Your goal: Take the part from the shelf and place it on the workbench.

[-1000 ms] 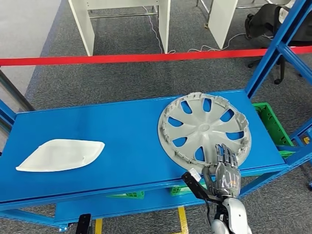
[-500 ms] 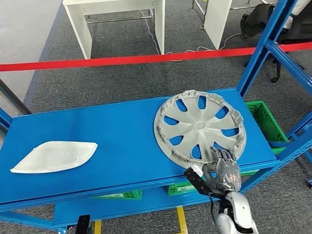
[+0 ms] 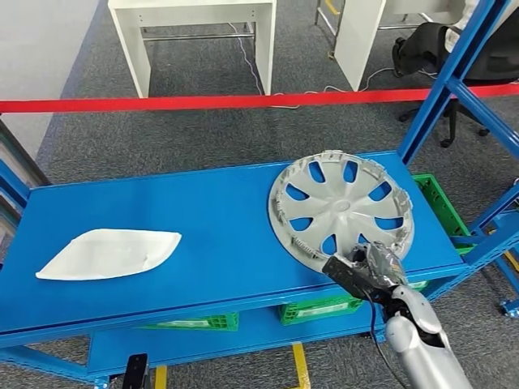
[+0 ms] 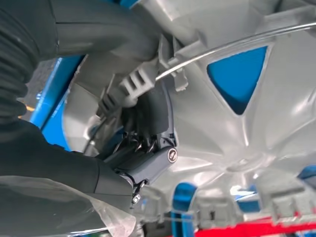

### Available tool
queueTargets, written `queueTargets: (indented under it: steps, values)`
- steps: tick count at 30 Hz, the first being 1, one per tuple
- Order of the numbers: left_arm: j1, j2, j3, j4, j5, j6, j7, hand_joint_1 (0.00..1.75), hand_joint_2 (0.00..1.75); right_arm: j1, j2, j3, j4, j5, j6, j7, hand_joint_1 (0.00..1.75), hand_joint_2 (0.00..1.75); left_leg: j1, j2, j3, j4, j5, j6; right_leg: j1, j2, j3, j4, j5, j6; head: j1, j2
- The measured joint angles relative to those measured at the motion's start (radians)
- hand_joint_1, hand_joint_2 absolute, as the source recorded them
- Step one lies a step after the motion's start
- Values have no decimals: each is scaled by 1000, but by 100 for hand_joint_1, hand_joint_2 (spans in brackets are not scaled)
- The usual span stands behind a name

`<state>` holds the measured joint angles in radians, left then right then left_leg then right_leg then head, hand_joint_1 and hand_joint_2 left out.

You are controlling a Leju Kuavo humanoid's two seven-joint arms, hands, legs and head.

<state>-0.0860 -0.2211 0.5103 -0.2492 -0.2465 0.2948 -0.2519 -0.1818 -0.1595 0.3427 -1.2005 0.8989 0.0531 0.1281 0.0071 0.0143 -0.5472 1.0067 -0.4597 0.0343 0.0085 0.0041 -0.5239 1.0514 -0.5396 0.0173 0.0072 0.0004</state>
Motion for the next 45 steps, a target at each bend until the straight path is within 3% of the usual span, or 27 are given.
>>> queueTargets:
  steps: [2,5,7,10,11,12,15,17,21,23,25,26,27,28,30,32,34,36,37,40,41,42,43,45]
  values:
    - [-12,-5,2,0,-1,3,-1,0,0,-32,-8,10,28,-19,19,-8,175,175,2,-1,-2,-1,3,-12,9,-5,32,-75,14,-14,-1,0]
    - [-19,-8,8,-1,-2,6,-2,0,0,-60,-13,28,66,-37,26,-15,175,175,4,-5,-3,0,7,-28,7,-6,38,-97,32,-25,0,0]
    - [-17,-7,14,-1,-2,7,-4,0,0,-77,-14,41,90,-48,26,-21,175,175,1,-10,-23,57,-32,-33,-3,-8,44,-113,54,-31,-2,0]
    - [-11,-2,24,-1,-2,8,-9,0,0,-103,-17,55,129,-69,27,-42,175,175,7,-13,-92,237,-131,-46,-11,-7,42,-115,61,-30,-5,0]
    - [-8,0,27,-1,-2,9,-11,0,0,-111,-19,58,142,-76,27,-49,175,175,11,-12,-99,264,-138,-52,-14,-6,42,-115,61,-27,-5,0]
    - [-5,2,29,-1,-2,9,-12,0,0,-117,-20,60,151,-81,27,-54,175,175,15,-12,-89,253,-123,-57,-18,-4,42,-113,61,-23,-5,0]
    - [-9,3,33,-2,-2,9,-15,0,0,-137,-32,61,170,-99,27,-71,175,175,31,-12,-1,76,-42,-73,-29,2,31,-92,51,1,-7,0]
    - [-15,0,35,-3,-3,9,-17,0,0,-148,-46,60,177,-108,30,-79,175,175,34,-16,27,11,-29,-66,-30,6,22,-78,37,22,-6,0]
    - [-12,0,43,-3,-2,6,-20,0,0,-146,-69,59,192,-115,23,-90,175,175,31,-15,25,7,-23,-24,-33,6,22,-68,15,42,4,0]
    - [-10,0,47,-3,-3,5,-23,0,0,-145,-78,60,193,-111,6,-97,175,175,27,-11,19,6,-17,-13,-34,3,-22,30,-48,44,6,0]
    - [-7,1,52,-3,-8,7,-28,0,0,-140,-82,62,190,-101,-18,-105,175,175,20,-9,10,6,-15,-8,-31,2,-96,173,-116,40,7,0]
    - [-3,1,53,-3,-11,8,-30,0,0,-136,-83,63,187,-96,-30,-109,175,175,16,-9,8,6,-15,-6,-29,2,-120,216,-124,36,7,0]
    - [0,1,55,-3,-15,10,-32,0,0,-133,-85,63,182,-91,-39,-112,175,175,12,-9,7,6,-15,-5,-25,2,-126,220,-111,29,7,0]
    - [3,2,57,-3,-17,12,-33,0,0,-130,-85,63,176,-87,-46,-113,175,175,8,-9,8,6,-16,-4,-21,2,-114,184,-79,20,6,0]
    - [4,0,58,-3,-20,14,-34,0,0,-128,-89,63,165,-83,-53,-116,175,175,2,-10,10,6,-17,-3,-8,5,-58,47,-1,-4,6,0]
    - [1,-4,59,-4,-22,18,-38,0,87,-124,-92,63,154,-81,-62,-122,175,175,-2,-13,10,7,-19,-7,3,8,-22,-45,39,-19,5,0]
    - [1,-6,59,-6,-29,27,-49,0,175,-112,-94,63,136,-81,-75,-139,175,175,-3,-18,10,6,-20,-15,5,5,-18,-61,48,-19,6,0]
    - [2,-6,60,-9,-36,32,-67,0,175,-95,-98,63,109,-83,-84,-163,175,175,-2,-20,6,19,-30,-24,-1,0,-8,-70,58,-21,5,0]
    - [3,-6,60,-10,-39,33,-75,0,175,-86,-101,63,92,-82,-87,-174,175,175,-2,-20,-5,45,-49,-29,-5,-3,-4,-74,63,-23,3,0]
    - [4,-6,63,-13,-48,35,-95,0,175,-51,-118,59,31,-56,-109,-191,175,175,1,-19,-85,223,-143,-41,-9,-10,-2,-76,66,-28,-1,0]
    - [6,-6,64,-14,-51,36,-98,0,175,-37,-124,56,7,-42,-120,-193,175,175,2,-19,-107,270,-156,-44,-9,-11,-3,-76,65,-28,-1,0]
    - [7,-7,66,-14,-53,38,-101,0,175,-24,-129,52,-18,-26,-129,-193,175,175,3,-19,-116,282,-147,-45,-9,-12,-3,-75,63,-28,-1,0]
    - [9,-7,67,-15,-55,39,-103,0,175,-12,-133,48,-41,-12,-136,-192,175,175,4,-18,-107,254,-118,-46,-10,-12,-2,-74,61,-27,-1,0]
    - [10,-7,68,-17,-58,42,-105,0,175,8,-140,40,-79,6,-142,-190,175,175,3,-17,-58,129,-40,-43,-10,-12,-1,-68,55,-20,-1,0]
